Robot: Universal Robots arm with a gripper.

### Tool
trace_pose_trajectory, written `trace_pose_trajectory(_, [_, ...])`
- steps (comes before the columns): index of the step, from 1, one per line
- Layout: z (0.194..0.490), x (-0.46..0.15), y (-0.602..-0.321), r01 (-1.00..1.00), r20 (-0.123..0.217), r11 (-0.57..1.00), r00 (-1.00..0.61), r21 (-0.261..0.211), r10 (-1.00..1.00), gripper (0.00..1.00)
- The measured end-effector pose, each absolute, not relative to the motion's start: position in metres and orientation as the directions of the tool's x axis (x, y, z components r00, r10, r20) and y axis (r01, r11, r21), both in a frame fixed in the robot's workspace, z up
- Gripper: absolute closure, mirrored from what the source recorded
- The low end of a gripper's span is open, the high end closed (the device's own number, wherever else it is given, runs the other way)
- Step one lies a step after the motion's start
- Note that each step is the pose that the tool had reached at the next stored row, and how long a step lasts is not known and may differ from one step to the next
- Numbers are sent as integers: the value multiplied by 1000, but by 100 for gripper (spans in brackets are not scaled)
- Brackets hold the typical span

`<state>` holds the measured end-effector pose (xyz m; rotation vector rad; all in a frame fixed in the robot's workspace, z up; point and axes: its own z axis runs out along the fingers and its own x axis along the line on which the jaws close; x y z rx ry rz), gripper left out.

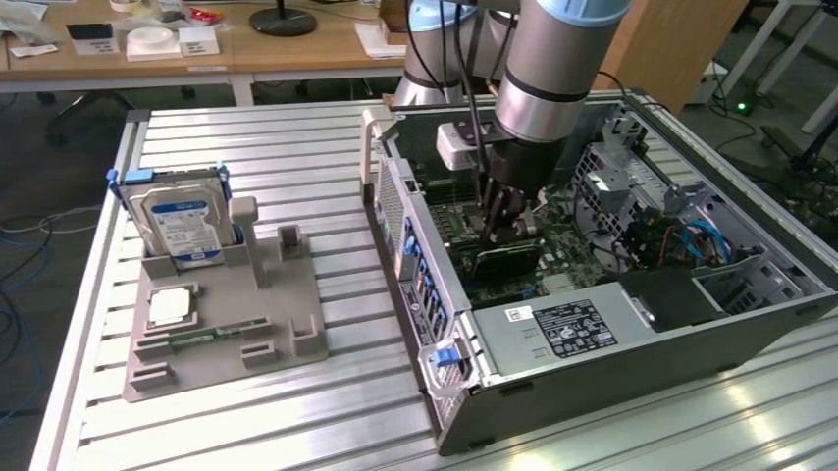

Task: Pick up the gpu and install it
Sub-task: 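Press down on the gpu until it lock into place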

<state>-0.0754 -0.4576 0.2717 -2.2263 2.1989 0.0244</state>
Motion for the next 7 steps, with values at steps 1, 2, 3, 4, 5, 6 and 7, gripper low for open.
trace_pose_trajectory(1, [272, -75, -458, -1000, -20, -12, 12, 2, -1000, 89])
trace_pose_trajectory(2, [272, -75, -458, -1000, -20, -12, 12, 2, -1000, 89])
trace_pose_trajectory(3, [272, -75, -458, -1000, -20, -12, 12, 2, -1000, 89])
trace_pose_trajectory(4, [272, -75, -458, -1000, -20, -12, 12, 2, -1000, 89])
trace_pose_trajectory(5, [272, -75, -458, -1000, -20, -12, 12, 2, -1000, 89])
trace_pose_trajectory(6, [272, -75, -458, -1000, -20, -12, 12, 2, -1000, 89])
trace_pose_trajectory(7, [272, -75, -458, -1000, -20, -12, 12, 2, -1000, 89])
